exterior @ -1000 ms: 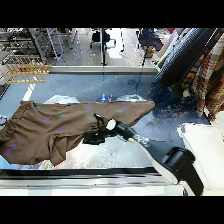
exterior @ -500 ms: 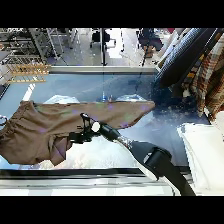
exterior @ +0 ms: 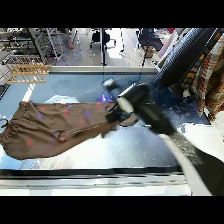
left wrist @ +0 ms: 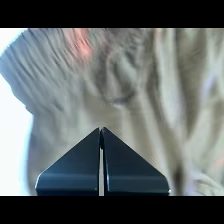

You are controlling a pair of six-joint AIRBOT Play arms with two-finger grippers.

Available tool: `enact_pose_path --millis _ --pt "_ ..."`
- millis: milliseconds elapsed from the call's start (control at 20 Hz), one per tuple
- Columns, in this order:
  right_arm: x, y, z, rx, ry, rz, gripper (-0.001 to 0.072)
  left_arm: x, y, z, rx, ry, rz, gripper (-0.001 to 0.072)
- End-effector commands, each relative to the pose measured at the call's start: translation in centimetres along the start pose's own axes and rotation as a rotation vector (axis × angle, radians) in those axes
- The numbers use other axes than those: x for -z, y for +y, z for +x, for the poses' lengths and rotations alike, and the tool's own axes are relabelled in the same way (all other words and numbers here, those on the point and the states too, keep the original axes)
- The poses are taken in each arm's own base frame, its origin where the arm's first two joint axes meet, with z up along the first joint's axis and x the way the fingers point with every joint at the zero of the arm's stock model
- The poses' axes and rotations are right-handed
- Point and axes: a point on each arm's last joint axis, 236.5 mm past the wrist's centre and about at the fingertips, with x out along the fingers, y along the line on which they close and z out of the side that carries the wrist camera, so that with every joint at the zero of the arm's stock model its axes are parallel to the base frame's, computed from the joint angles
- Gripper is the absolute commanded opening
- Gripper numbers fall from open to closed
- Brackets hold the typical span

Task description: Fold the clothes and pants, and hang the long-sleeved shirts on hangers.

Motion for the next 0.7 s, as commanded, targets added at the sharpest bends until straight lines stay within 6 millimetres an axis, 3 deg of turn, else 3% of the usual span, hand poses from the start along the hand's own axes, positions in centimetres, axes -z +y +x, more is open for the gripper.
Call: enact_pose_path --millis 0,50,150,250,450,550,650 --pt "-6.7 -4.3 -7.5 0.031 -0.400 0.072 0.0462 1.1 0.8 0.0 -0.041 0.048 0.022 0.0006" --pt "-8.2 -4.8 -7.4 0.016 -0.455 0.090 0.0540 1.4 0.7 -0.1 -0.037 0.059 0.022 0.0007" --pt "-7.8 -6.9 -4.8 0.003 -0.395 0.159 0.0517 1.5 0.7 -0.1 -0.035 0.066 0.021 0.0008" --pt "-3.8 -9.6 -0.6 -0.006 -0.205 0.248 0.0517 1.7 1.0 -0.1 -0.051 0.072 0.026 0.0031" --pt "7.4 -11.7 5.8 -0.030 0.135 0.366 0.0504 3.1 3.9 -0.6 -0.174 0.133 0.012 0.0394" --pt "12.1 -10.9 7.4 -0.074 0.198 0.426 0.0505 3.6 3.9 -0.6 -0.173 0.153 -0.004 0.0427" --pt "15.3 -9.9 8.2 -0.135 0.183 0.518 0.0508 3.6 3.0 -0.4 -0.137 0.152 -0.012 0.0427"
